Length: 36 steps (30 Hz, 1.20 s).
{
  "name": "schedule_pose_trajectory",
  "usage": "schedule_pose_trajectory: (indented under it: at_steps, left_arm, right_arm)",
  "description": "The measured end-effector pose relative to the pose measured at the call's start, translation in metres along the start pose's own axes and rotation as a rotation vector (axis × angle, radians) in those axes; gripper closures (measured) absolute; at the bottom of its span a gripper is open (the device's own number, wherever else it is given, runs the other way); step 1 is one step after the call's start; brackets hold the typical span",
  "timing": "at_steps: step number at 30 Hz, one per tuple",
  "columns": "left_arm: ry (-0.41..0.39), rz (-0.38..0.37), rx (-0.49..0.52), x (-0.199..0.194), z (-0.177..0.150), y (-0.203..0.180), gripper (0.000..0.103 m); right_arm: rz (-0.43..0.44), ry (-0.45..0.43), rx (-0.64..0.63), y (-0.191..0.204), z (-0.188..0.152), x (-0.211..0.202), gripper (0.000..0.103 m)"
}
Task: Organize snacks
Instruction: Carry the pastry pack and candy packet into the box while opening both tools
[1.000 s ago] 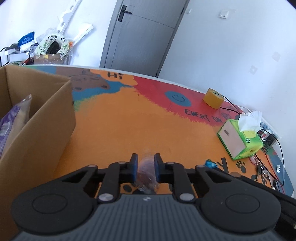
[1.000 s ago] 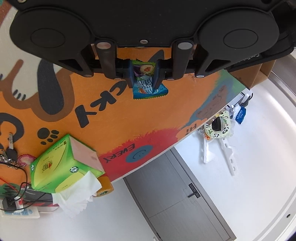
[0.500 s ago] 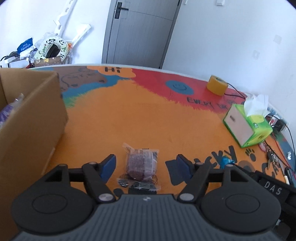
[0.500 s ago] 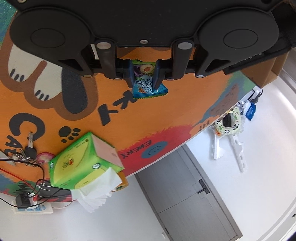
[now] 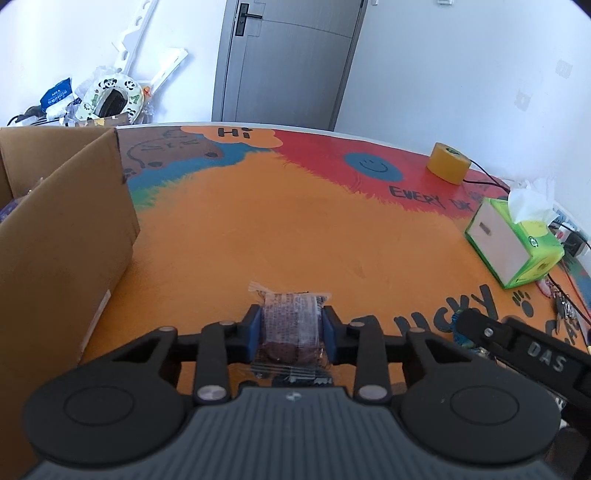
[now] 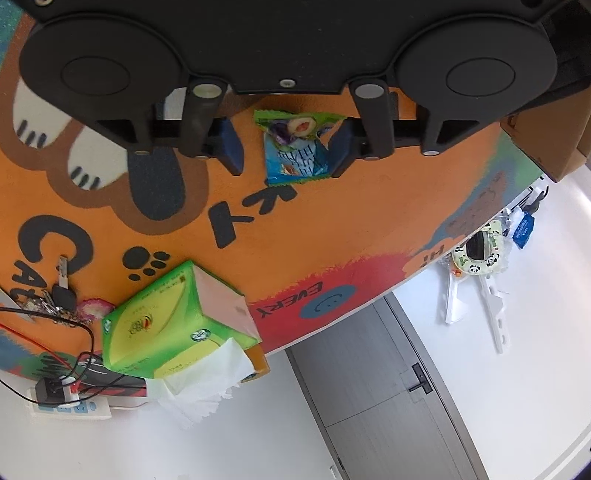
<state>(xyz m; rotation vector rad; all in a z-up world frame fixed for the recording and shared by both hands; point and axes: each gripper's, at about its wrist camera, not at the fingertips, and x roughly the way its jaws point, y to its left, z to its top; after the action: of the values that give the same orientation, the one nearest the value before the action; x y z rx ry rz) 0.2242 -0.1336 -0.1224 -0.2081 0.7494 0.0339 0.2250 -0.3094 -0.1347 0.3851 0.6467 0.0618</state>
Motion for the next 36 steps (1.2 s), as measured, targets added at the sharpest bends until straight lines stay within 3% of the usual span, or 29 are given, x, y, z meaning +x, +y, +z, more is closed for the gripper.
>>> schedule_pose_trajectory:
  at_steps: [2, 4, 7, 26, 36]
  left_arm:
    - [0.002, -0.007, -0.005, -0.002, 0.000, 0.001, 0.071]
    - [0.004, -0.016, -0.013, -0.004, 0.000, 0.003, 0.071]
    - [-0.007, -0.027, -0.015, -0.011, 0.000, 0.004, 0.071]
    - [-0.159, -0.082, -0.038, -0.088, 0.011, 0.014, 0.072]
    - [-0.229, -0.063, -0.071, -0.129, 0.015, 0.036, 0.072]
  right_arm:
    - [-0.006, 0.002, -0.017, 0.003, 0.000, 0.002, 0.050]
    - [0.004, 0.015, -0.017, 0.003, 0.000, 0.003, 0.067]
    - [0.021, 0.020, -0.007, 0.003, -0.001, -0.001, 0.071]
    - [0.147, -0.097, -0.013, 0.032, 0.005, -0.063, 0.073]
    - [0.225, -0.123, -0.042, 0.057, 0.002, -0.085, 0.073]
